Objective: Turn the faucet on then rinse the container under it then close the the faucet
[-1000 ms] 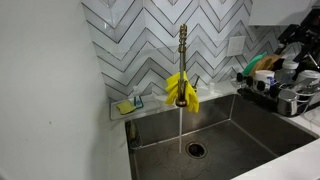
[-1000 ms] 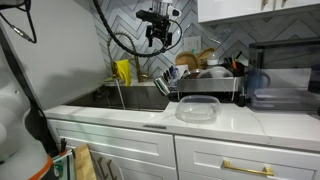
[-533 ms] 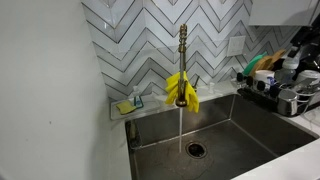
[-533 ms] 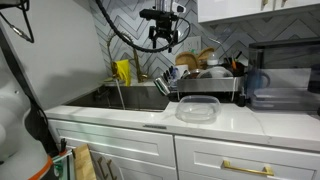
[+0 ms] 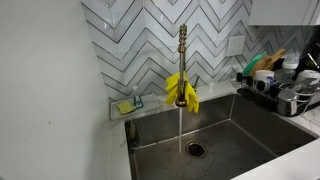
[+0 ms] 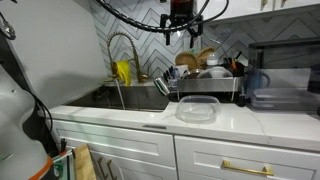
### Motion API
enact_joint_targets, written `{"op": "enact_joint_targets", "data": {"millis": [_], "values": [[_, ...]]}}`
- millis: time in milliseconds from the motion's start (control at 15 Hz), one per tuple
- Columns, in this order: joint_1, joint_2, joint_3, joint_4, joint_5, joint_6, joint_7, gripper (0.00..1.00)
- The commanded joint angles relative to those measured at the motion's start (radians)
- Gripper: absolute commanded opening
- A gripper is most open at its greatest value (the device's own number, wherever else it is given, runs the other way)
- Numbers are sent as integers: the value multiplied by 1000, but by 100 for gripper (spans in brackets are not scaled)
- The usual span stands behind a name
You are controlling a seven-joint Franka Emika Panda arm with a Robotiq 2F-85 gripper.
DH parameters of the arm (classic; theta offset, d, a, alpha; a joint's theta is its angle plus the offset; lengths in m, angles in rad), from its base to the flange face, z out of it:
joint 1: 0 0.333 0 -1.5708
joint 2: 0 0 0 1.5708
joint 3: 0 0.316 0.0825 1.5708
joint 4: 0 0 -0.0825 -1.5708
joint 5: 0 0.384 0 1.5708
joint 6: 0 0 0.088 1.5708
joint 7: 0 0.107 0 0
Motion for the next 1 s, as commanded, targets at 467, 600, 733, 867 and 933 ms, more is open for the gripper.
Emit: {"op": "enact_joint_targets", "data": {"millis": [467, 600, 733, 867, 933], "values": [[-25, -7, -39, -64, -31, 38, -18, 100], [-40, 14, -61, -65, -20, 20, -45, 100], [-57, 33, -80, -73, -16, 22, -78, 100], [-76, 58, -98, -81, 8, 34, -102, 100], [-84, 68, -101, -89, 14, 51, -99, 100]]}}
